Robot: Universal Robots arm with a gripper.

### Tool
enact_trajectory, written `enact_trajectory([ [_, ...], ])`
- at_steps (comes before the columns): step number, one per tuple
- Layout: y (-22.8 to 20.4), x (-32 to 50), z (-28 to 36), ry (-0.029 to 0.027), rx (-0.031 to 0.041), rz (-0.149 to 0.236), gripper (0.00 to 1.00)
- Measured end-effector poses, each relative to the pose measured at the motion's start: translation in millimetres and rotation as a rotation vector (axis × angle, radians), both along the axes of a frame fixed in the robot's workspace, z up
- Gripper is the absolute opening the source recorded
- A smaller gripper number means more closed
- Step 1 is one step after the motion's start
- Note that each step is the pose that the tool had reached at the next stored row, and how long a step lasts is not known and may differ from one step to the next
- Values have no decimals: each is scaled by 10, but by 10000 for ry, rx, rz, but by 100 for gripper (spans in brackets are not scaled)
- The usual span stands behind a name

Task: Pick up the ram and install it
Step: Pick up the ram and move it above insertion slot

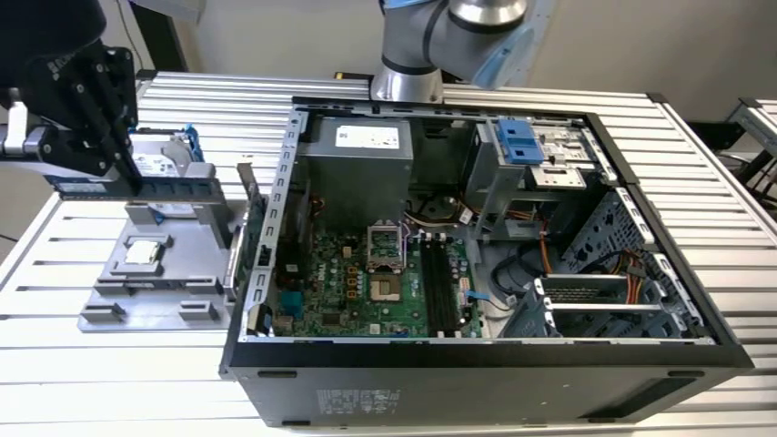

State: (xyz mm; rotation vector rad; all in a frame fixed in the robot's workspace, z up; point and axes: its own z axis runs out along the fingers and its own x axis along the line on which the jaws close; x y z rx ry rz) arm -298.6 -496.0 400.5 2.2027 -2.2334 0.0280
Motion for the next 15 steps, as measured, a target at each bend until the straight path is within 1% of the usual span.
enact_trajectory([
  [7,0,123,0,-1,2,0,0],
  [15,0,188,-1,-1,2,-1,0],
])
